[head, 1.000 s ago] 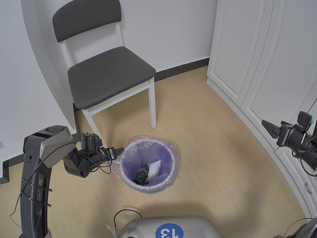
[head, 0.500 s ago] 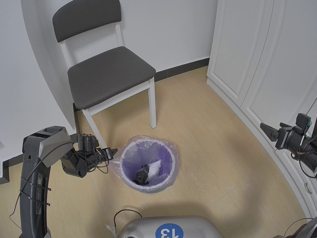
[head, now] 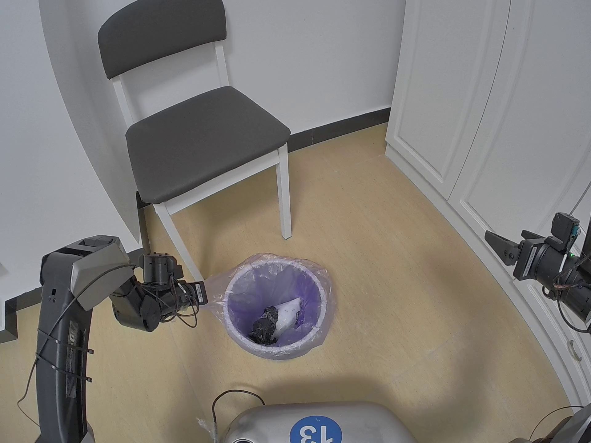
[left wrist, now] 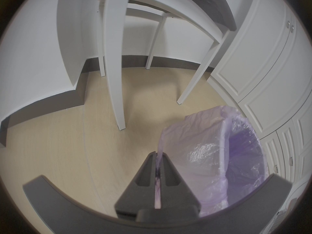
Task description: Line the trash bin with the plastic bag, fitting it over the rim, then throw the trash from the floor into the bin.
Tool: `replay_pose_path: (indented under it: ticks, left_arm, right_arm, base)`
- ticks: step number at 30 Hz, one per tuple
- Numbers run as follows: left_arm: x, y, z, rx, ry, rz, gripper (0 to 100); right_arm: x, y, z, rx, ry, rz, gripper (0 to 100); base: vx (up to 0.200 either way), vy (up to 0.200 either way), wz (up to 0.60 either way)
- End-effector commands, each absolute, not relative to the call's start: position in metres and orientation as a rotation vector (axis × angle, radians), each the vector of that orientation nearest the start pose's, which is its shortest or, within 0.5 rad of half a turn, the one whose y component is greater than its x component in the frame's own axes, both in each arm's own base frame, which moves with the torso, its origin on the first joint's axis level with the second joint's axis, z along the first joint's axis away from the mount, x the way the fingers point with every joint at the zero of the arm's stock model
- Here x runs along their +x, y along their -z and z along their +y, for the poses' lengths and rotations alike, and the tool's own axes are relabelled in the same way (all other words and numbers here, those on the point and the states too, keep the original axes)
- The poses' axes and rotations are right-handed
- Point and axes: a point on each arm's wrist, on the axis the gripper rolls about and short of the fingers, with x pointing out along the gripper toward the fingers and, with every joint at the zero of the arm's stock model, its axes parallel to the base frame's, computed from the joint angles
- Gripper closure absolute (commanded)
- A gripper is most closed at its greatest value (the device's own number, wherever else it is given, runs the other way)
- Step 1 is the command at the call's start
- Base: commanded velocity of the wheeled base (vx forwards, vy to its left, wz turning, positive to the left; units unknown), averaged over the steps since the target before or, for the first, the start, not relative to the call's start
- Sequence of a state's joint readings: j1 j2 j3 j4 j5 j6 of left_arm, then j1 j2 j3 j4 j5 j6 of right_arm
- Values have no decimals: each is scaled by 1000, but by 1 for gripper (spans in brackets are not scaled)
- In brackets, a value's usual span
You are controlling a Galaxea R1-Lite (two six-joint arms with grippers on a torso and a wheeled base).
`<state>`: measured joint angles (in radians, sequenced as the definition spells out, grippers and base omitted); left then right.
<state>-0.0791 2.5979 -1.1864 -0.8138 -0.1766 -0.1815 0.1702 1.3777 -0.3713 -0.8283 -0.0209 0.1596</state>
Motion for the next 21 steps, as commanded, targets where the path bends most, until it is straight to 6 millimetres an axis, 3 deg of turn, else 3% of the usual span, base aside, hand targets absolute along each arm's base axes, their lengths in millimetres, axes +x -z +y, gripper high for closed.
replay_pose_path:
  ticks: [1,6,11,21]
  left_arm:
    - [460,63,-54,-149,206,623,100]
    - [482,80,-71,-51,208,596,100]
    - [497,85,-81,-6,228,644,100]
    - [513,98,-83,17,248,661,100]
  right_arm:
    - [199,-169,34,142,-135,192,0]
    - [200,-169,34,127,-140,190,0]
    - [198,-169,34,111,-141,190,0]
    - [196,-164,33,108,-139,239,0]
  base:
    - [0,0,0]
    - [0,0,0]
    - [0,0,0]
    - [0,0,0]
